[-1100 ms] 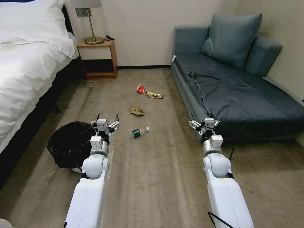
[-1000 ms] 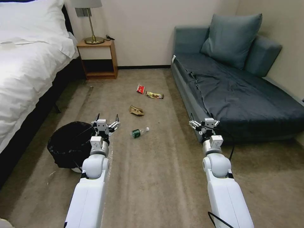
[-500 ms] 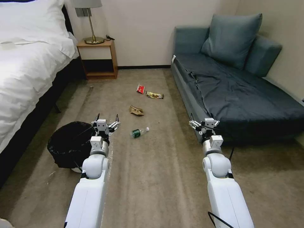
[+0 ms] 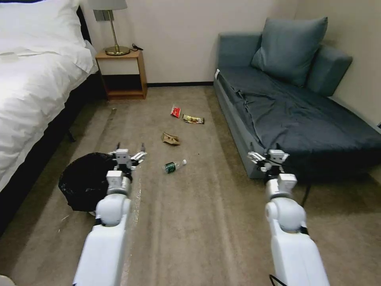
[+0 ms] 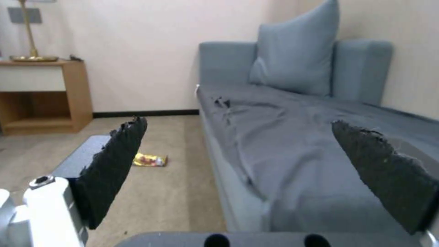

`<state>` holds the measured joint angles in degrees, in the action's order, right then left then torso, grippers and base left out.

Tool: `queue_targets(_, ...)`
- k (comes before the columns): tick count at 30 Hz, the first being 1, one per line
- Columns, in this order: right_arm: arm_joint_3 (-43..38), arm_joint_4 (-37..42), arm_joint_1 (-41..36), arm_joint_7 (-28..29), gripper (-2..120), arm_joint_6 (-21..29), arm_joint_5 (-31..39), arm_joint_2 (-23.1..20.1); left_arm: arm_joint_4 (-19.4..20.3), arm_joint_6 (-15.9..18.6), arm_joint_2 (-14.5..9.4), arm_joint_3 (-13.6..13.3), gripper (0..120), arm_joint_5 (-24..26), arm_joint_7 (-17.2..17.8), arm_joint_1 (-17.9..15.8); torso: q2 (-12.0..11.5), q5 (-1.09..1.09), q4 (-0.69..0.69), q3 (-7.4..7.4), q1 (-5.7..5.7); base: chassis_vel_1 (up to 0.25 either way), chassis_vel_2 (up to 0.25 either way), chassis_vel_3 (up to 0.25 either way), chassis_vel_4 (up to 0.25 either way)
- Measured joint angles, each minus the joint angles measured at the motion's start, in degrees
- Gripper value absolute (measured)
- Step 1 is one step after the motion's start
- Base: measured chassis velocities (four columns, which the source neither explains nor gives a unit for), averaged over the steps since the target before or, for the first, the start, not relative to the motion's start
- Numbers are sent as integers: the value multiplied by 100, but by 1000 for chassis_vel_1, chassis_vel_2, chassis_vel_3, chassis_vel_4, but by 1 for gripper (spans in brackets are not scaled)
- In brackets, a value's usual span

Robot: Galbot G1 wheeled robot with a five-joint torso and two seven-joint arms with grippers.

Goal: Pick up the trash bin, then pick up the garbage on the floor and place it into the trash bin.

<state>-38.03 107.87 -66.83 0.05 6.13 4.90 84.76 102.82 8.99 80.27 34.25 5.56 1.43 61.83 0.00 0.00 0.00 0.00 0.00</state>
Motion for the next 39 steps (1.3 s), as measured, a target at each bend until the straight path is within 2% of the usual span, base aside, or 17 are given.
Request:
queue_targets(1, -119, 296, -177, 3, 100, 112, 90, -20, 293, 239, -145, 70, 100, 144, 38, 120, 0, 0, 0, 0, 0, 0, 0, 0, 0)
queue_targets(3, -163, 409, -242, 4, 100, 155, 122, -29, 430, 346, -213, 102, 100, 212, 56, 176, 0, 0, 0, 0, 0, 0, 0, 0, 0)
queue_targets(5, -398, 987, -582, 8, 100, 374, 298, -72, 1025, 828, -515, 245, 100, 508, 130, 418, 0, 0, -1, 0, 0, 0, 0, 0, 0)
queue_targets(8, -478, 1190, -702, 10, 100, 454, 359, -87, 1237, 1004, -621, 300, 100, 611, 158, 503, 0, -1, 0, 0, 0, 0, 0, 0, 0)
queue_targets(9, -580, 1443, -851, 12, 100, 550, 435, -106, 1509, 1215, -757, 366, 100, 741, 193, 613, 0, 0, 0, -1, 0, 0, 0, 0, 0)
queue_targets(11, -674, 1815, -1130, 8, 100, 593, 658, -206, 1638, 1335, -966, 437, 100, 1059, 218, 772, 1, -3, -4, -1, 0, 0, 0, 0, 0)
queue_targets(12, -674, 1815, -1130, 8, 100, 593, 658, -206, 1638, 1335, -966, 437, 100, 1059, 218, 772, 1, -3, -4, -1, 0, 0, 0, 0, 0)
queue_targets(14, -675, 1880, -1254, -52, 100, 452, 809, -295, 1547, 1366, -1188, 526, 100, 1282, 292, 901, 1, 2, -1, -1, 0, 0, 0, 0, 0)
queue_targets(18, -690, 1832, -1291, -125, 100, 315, 811, -306, 1405, 1369, -1263, 581, 100, 1358, 363, 945, 0, -3, 1, 0, 0, 0, 0, 0, 0)
queue_targets(22, -723, 1740, -1369, -250, 100, 122, 808, -310, 1030, 1351, -1366, 699, 100, 1556, 606, 935, 0, -1, 0, 0, 0, 0, 0, 0, 0)
queue_targets(24, -728, 1716, -1383, -293, 100, 55, 797, -309, 858, 1355, -1385, 752, 100, 1695, 802, 893, 0, 0, 0, 0, 0, 0, 0, 0, 0)
queue_targets(27, -727, 1645, -1424, -428, 100, -100, 701, -296, 495, 1380, -1359, 821, 100, 2037, 1337, 767, 0, 0, 0, 0, 0, 0, 0, 0, 0)
queue_targets(33, -673, 1590, -1452, -503, 100, -197, 614, -252, 232, 1577, -1255, 849, 100, 2173, 1784, 654, 0, -1, 0, 0, 0, 0, 0, 0, 0)
queue_targets(35, -648, 1568, -1455, -550, 100, -232, 563, -227, 164, 1727, -1215, 867, 100, 2451, 2122, 628, 0, 0, 0, 0, 0, 0, 0, 0, 0)
queue_targets(36, -648, 1568, -1455, -550, 100, -232, 563, -227, 164, 1727, -1215, 867, 100, 2451, 2122, 628, 0, 0, 0, 0, 0, 0, 0, 0, 0)
queue_targets(38, -637, 1554, -1463, -587, 100, -254, 545, -222, 84, 1715, -1119, 923, 100, 2819, 2552, 574, 0, 0, 0, 0, 0, 0, 0, 0, 0)
queue_targets(39, -637, 1554, -1463, -587, 100, -254, 545, -222, 84, 1715, -1119, 923, 100, 2819, 2552, 574, 0, 0, 0, 0, 0, 0, 0, 0, 0)
